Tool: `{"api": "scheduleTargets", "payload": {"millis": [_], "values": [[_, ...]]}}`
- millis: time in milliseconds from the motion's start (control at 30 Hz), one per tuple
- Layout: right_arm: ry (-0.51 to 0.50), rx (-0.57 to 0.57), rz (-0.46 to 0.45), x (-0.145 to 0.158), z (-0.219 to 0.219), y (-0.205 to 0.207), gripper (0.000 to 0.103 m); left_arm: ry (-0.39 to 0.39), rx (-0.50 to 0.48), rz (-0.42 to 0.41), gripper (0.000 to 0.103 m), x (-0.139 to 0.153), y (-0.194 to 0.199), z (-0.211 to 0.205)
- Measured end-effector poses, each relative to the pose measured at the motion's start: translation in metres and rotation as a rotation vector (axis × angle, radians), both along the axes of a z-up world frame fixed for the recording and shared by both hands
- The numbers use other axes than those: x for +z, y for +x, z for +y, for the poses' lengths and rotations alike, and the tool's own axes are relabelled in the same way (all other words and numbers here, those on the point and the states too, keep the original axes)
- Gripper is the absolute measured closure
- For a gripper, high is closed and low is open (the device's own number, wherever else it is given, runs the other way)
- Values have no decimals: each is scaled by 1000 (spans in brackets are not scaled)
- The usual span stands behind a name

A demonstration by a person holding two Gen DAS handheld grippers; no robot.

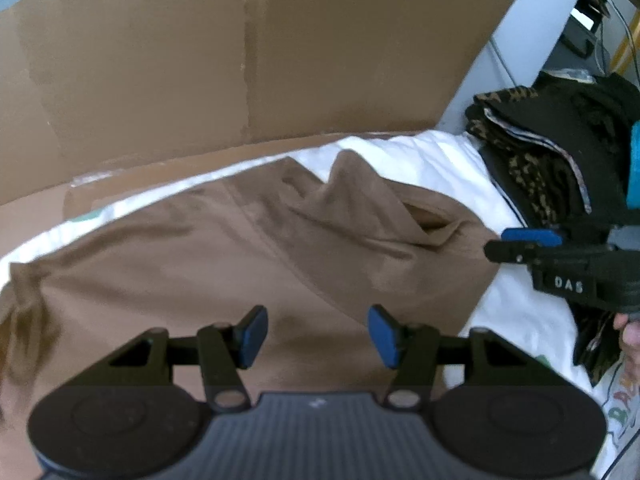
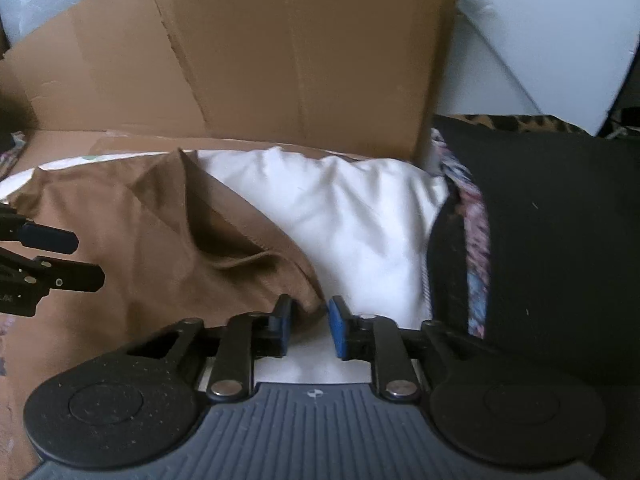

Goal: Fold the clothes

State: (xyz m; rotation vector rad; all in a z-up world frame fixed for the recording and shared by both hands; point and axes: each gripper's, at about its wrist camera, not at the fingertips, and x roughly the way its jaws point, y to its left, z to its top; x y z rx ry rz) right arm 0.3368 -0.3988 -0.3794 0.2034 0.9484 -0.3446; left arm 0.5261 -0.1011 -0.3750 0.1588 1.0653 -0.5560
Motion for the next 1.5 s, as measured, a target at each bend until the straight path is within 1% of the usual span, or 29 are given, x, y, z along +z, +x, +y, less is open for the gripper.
{"api": "scheduleTargets", "payload": {"millis": [67, 133, 167, 267, 467, 533, 567, 633, 667, 733, 767, 833, 900, 967, 1000, 1133, 1167, 1200, 1233, 1267, 1400, 1433, 1467, 1500], "values": [[1, -7, -9, -2, 1, -6, 71, 0, 1, 8, 44, -4, -3, -4], [-2, 1, -24, -1, 4, -10, 66, 8, 0, 9, 44, -8, -7, -6], [-4, 7, -28, -1, 5, -11, 60, 8, 2, 10, 44, -9, -10, -7], [-19, 21, -14, -5, 7, -8, 56, -4, 14, 21, 44, -14, -17, -9], [18, 19, 6, -20, -2, 5, 57, 3, 21, 20, 45, -24, -26, -15], [-1, 37, 33, -24, -1, 10, 61, 1, 34, 18, 45, -26, -25, -17], [-22, 46, 41, -24, 1, 11, 66, -4, 41, 16, 45, -27, -25, -18], [-64, 64, 56, -22, 4, 12, 84, -13, 48, 8, 45, -28, -24, -19], [-85, 73, 64, -21, 6, 13, 92, -17, 52, 4, 44, -29, -24, -20], [-127, 91, 79, -19, 9, 14, 96, -25, 53, -1, 44, -29, -24, -22], [-142, 81, 92, -19, 7, 14, 103, -30, 55, -2, 43, -29, -24, -23], [-153, 48, 114, -19, 1, 13, 103, -52, 65, 5, 42, -30, -23, -23], [-132, 57, 99, -13, -2, 11, 103, -77, 67, 13, 43, -30, -21, -20], [-113, 85, 55, -2, -1, 9, 102, -98, 69, 20, 46, -29, -19, -16], [-109, 102, 33, 3, 0, 8, 99, -108, 71, 24, 47, -29, -18, -14], [-42, 128, -31, 19, -5, 17, 97, -138, 89, 33, 51, -25, -15, -5], [-19, 129, -46, 22, -7, 20, 91, -140, 92, 28, 51, -24, -14, -5], [7, 127, -61, 25, -8, 24, 82, -141, 95, 23, 51, -22, -14, -4], [31, 130, -74, 27, -10, 29, 76, -143, 99, 15, 51, -21, -14, -2], [54, 136, -85, 28, -10, 36, 66, -144, 106, 12, 51, -20, -14, -1], [106, 189, -107, 32, -5, 60, 65, -154, 140, 11, 52, -19, -10, 5], [118, 200, -110, 32, -3, 66, 65, -158, 149, 13, 54, -19, -9, 7], [128, 211, -110, 32, -2, 72, 64, -157, 156, 15, 56, -18, -8, 8], [136, 223, -107, 31, -2, 79, 61, -160, 165, 15, 57, -17, -7, 10]]}}
